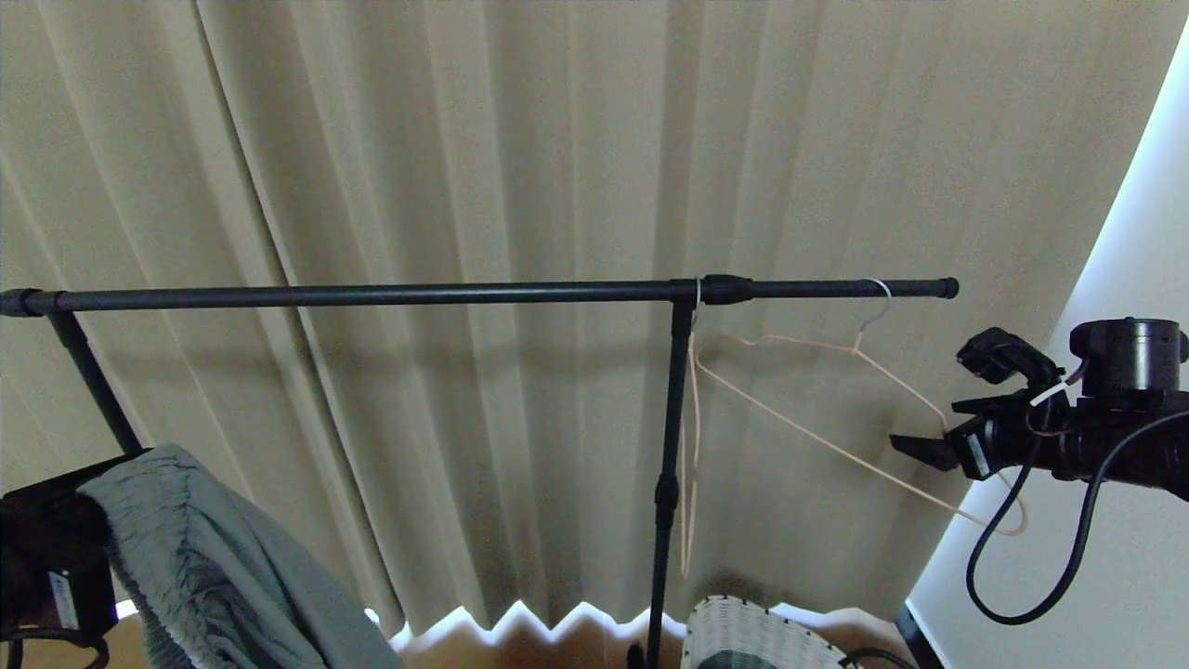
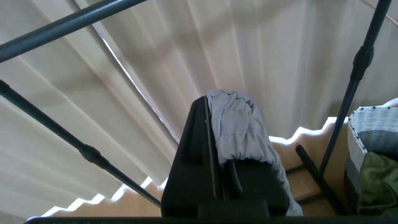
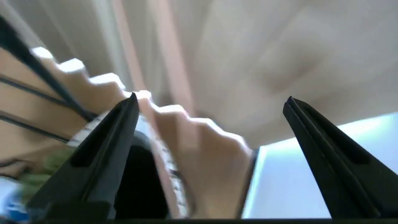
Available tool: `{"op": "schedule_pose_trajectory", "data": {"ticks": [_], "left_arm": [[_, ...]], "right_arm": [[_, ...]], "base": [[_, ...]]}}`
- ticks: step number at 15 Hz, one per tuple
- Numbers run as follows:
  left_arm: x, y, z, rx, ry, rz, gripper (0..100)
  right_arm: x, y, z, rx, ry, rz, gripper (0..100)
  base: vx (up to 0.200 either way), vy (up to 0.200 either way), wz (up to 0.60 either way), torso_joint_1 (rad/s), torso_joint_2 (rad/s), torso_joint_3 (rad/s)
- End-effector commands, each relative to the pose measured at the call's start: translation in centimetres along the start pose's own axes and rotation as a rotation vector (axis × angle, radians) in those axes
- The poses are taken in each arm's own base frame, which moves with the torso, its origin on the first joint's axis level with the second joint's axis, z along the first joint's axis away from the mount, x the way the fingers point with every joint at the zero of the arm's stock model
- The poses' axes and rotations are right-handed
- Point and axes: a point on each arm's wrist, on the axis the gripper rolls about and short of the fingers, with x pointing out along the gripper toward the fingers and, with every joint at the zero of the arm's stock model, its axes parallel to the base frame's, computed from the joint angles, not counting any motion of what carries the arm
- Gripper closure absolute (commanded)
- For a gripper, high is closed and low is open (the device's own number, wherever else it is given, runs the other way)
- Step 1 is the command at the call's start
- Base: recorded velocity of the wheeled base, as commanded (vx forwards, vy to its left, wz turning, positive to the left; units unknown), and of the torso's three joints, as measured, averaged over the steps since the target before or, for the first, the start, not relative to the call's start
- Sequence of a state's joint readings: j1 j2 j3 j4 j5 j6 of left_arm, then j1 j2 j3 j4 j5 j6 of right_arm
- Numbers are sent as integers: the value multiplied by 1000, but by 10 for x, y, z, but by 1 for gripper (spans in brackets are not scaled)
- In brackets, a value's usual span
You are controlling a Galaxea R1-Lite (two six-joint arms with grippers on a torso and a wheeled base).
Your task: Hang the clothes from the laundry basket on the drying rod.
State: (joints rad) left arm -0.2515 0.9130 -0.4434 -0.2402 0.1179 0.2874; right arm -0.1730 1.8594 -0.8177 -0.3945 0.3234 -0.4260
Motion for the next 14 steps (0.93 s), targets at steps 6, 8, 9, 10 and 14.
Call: {"op": "schedule_pose_trajectory", "data": {"ticks": [6, 8, 9, 10, 14], "left_arm": [[0, 0, 1, 1, -4, 1, 100], [0, 0, 1, 1, -4, 1, 100], [-1, 0, 0, -1, -4, 1, 100], [-1, 0, 0, -1, -7, 2, 100], [-1, 0, 0, 0, -7, 2, 100]], "right_arm": [[11, -5, -2, -6, -17, 14, 0], [12, -4, -2, -5, -14, 18, 100], [13, -2, -1, -8, -15, 23, 100], [12, -2, 0, -9, -18, 26, 100], [7, 0, 1, -8, -25, 26, 100]], "base": [[0, 0, 0, 0, 0, 0], [0, 0, 0, 0, 0, 0], [0, 0, 0, 0, 0, 0], [0, 0, 0, 0, 0, 0], [0, 0, 0, 0, 0, 0]]}}
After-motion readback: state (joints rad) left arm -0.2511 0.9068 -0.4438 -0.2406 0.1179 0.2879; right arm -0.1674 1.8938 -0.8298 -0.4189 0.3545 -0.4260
